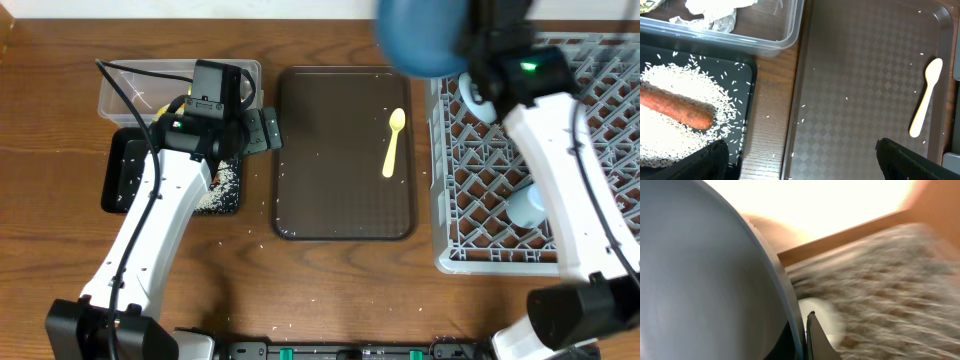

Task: Sort waste into correct bins and load items into the dishwasher rack
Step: 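Lift the blue plate with the right gripper and carry it to the rack, then stand the blue plate upright in the rack's right side and release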

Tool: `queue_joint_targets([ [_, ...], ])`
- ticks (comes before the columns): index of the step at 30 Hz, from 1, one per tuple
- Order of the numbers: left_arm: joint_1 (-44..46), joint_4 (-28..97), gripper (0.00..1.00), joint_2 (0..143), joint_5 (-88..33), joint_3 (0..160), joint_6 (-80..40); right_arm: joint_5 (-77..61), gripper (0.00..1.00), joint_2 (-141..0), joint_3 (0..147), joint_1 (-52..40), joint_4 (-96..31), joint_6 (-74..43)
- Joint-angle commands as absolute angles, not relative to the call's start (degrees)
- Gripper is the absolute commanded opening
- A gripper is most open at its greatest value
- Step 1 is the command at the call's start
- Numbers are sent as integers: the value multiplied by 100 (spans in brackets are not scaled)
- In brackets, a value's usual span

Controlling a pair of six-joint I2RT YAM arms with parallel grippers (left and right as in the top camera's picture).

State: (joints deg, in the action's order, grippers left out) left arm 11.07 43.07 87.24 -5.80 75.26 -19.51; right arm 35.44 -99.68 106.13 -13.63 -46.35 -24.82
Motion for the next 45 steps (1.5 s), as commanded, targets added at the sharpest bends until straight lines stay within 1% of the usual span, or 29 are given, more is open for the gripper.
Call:
queue_joint_targets([
  [1,1090,4305,96,8722,-548,7618,-1940,5957,1,-10012,10608,-1109,-4965,-2355],
  [4,1090,4305,96,8724,-548,7618,-1940,7102,1,-10029,10606,-849,-5360,-2600],
  [6,1090,4305,96,8724,-548,7618,-1940,7596,1,-10044,10604,-652,-5478,-2628],
  [8,1090,4305,96,8724,-548,7618,-1940,7881,1,-10044,10595,-425,-5489,-2582],
  [11,1090,4305,96,8724,-548,7618,-1940,7905,1,-10044,10595,-54,-5470,-2307],
  [14,1090,4305,97,8724,-548,7618,-1940,7743,1,-10099,10595,357,-5393,-1809],
  [22,1090,4305,97,8724,-548,7618,-1940,6761,1,-10521,10595,1208,-4541,587],
  [30,1090,4305,97,8724,-548,7618,-1940,5529,1,-10892,10595,1332,-3470,2812],
  [35,1090,4305,96,8724,-548,7618,-1940,5485,1,-11174,10595,1350,-2917,3972],
  [39,1090,4305,96,8724,-548,7618,-1940,5481,1,-11419,10595,1372,-2613,4397],
  [45,1090,4307,97,8724,-548,7618,-1940,5454,1,-11758,10595,1376,-2512,4534],
])
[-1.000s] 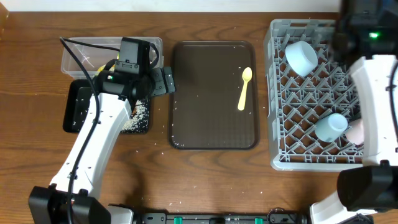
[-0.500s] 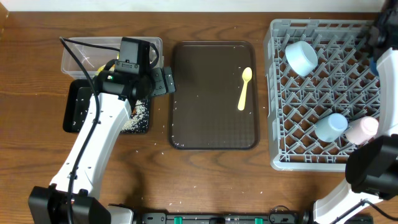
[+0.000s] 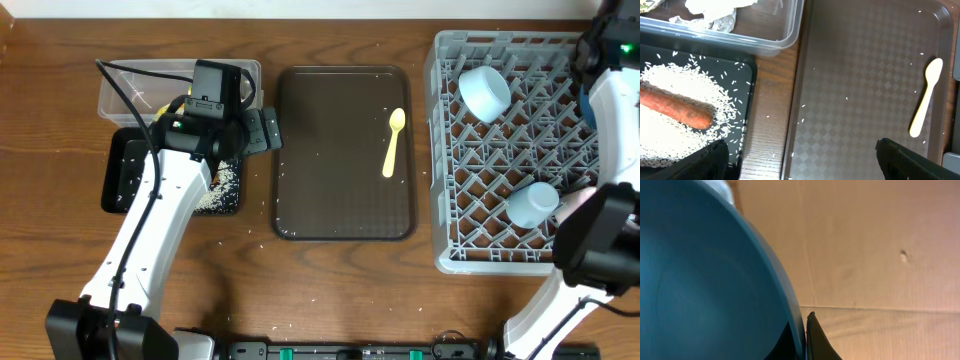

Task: Sort waste into correct bins and load items into the dishwasher rack
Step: 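Stand the blue plate upright in the rack's right side and release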

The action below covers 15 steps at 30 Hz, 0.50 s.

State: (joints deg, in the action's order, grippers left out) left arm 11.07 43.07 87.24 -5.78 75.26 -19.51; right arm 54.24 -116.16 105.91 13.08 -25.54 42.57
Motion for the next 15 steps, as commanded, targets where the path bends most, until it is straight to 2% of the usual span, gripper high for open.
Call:
queue_joint_targets([
  [1,1090,4305,97,8724,-548,7618,-1940,5454,1,-11813,10595,1374,-2519,4532],
  [15,1090,4305,96,8724,-548,7618,-1940,5000,3,-11928,10595,985,-2707,4823],
])
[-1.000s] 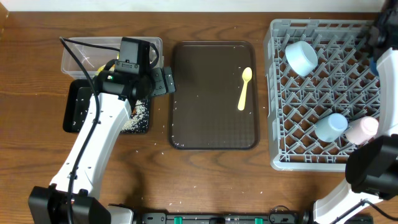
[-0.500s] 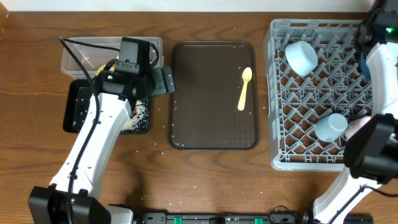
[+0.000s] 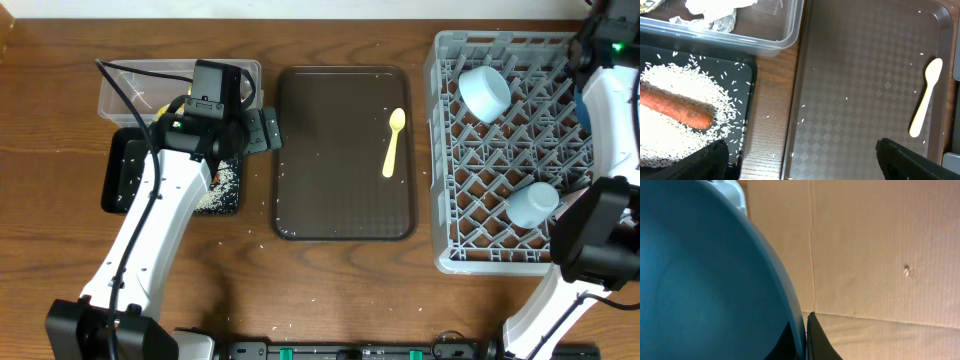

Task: Sort waste into correct bins and load items into the dishwasher rack
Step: 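Stand the blue plate upright in the rack's right side and release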

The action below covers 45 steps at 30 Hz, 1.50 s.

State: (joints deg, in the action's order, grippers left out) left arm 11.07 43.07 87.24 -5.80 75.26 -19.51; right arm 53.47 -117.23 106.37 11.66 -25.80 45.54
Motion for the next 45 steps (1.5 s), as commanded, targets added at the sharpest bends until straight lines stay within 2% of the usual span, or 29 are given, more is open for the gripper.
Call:
queue_joint_targets([
  [1,1090,4305,97,8724,-548,7618,-1940,4954,5,-11928,10595,937,-2707,4888],
  [12,1090,4305,97,8724,-548,7618,-1940,4727,26,-11928,10595,556,-3124,4810],
  [18,1090,4305,97,8724,-548,7618,-1940,4259,39,-11928,10595,639,-3365,4270],
  [23,1090,4305,97,8724,-548,7618,-1940,4259,70,-11926,10597,729,-3361,3721],
  [25,1090,4305,97,8724,-548,7618,-1940,4248,77,-11898,10597,738,-3352,3529],
  [30,1090,4305,97,8724,-548,7618,-1940,3861,83,-11723,10597,738,-3367,3120],
  [34,1090,4305,97,8724,-548,7618,-1940,3369,83,-11476,10597,738,-3435,2759],
  [45,1090,4305,97,8724,-548,7618,-1940,2108,95,-10344,10597,687,-3623,2152],
])
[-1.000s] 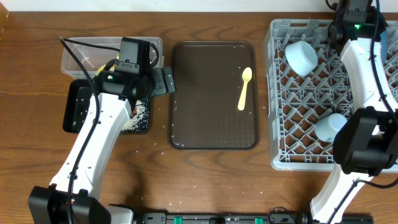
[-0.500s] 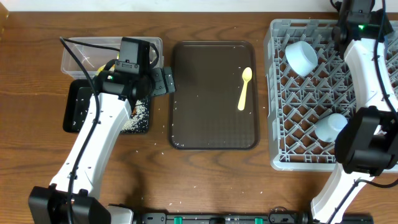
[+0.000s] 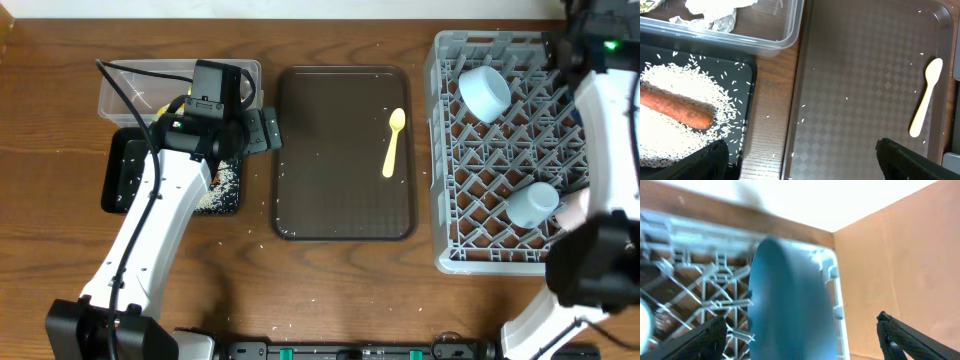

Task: Sort waste into correct bins and load items into the dishwasher rack
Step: 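Stand the blue plate upright in the rack's right side and release, then reach the right gripper to the yellow spoon and grasp it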

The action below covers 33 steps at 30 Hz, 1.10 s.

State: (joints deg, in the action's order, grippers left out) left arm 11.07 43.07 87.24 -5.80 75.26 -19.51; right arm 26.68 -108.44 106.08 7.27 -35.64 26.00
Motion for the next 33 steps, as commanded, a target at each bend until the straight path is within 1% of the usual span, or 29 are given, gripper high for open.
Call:
queue_joint_targets([
  [1,1090,4305,97,8724,-548,7618,-1940,1833,95,-10213,10597,685,-3708,2067],
  [4,1090,4305,97,8724,-548,7618,-1940,587,97,-9867,10597,668,-4036,1594],
  [6,1090,4305,97,8724,-548,7618,-1940,-554,99,-9668,10597,666,-4296,1275],
  [10,1090,4305,97,8724,-548,7618,-1940,-3022,99,-9411,10597,666,-4515,517],
  [12,1090,4305,97,8724,-548,7618,-1940,-4088,99,-9432,10597,600,-4440,287],
  [13,1090,4305,97,8724,-548,7618,-1940,-4261,95,-9470,10595,521,-4438,113],
  [15,1090,4305,97,8724,-548,7618,-1940,-4106,91,-9572,10595,244,-4453,-344],
  [16,1090,4305,97,8724,-548,7618,-1940,-3760,88,-9660,10595,-8,-4462,-558],
  [18,1090,4305,97,8724,-548,7618,-1940,-2823,86,-9828,10595,-513,-4466,-1009],
  [22,1090,4305,97,8724,-548,7618,-1940,-847,84,-10245,10595,-1559,-4499,-1822],
  [23,1090,4305,97,8724,-548,7618,-1940,-336,83,-10374,10595,-1782,-4519,-2139],
  [25,1090,4305,97,8724,-548,7618,-1940,373,77,-10637,10595,-2104,-4578,-2633],
  [28,1090,4305,97,8724,-548,7618,-1940,799,69,-11054,10595,-2373,-4641,-2971],
  [33,1090,4305,97,8724,-548,7618,-1940,1278,60,-11734,10595,-2543,-4925,-3280],
])
